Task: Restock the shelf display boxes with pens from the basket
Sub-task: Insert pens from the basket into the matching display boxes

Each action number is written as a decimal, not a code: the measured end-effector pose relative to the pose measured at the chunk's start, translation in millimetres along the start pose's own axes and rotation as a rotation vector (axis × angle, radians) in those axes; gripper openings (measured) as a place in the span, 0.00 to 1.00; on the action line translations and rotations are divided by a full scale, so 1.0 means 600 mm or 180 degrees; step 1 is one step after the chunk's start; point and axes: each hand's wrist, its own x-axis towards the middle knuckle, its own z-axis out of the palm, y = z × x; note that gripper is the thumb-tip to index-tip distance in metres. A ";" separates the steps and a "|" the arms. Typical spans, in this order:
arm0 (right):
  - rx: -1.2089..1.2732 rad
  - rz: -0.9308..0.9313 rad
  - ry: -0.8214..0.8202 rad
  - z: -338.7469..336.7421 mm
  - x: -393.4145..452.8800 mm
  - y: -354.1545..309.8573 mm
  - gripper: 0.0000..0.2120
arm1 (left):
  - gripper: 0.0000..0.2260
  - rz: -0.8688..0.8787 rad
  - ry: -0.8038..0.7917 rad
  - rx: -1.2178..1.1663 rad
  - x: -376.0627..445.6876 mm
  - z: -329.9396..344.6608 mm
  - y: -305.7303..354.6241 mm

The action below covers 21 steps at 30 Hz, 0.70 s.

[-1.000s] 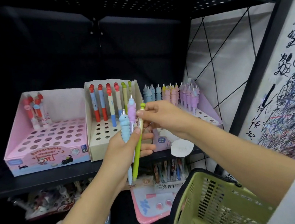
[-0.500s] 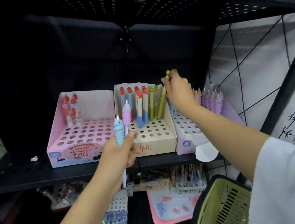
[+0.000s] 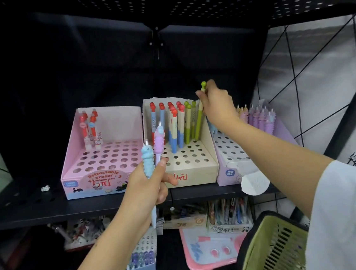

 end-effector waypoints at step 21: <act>0.1131 0.0309 -0.0656 -0.041 -0.065 0.009 0.09 | 0.06 0.0062 -0.0148 0.0080 0.003 0.052 0.003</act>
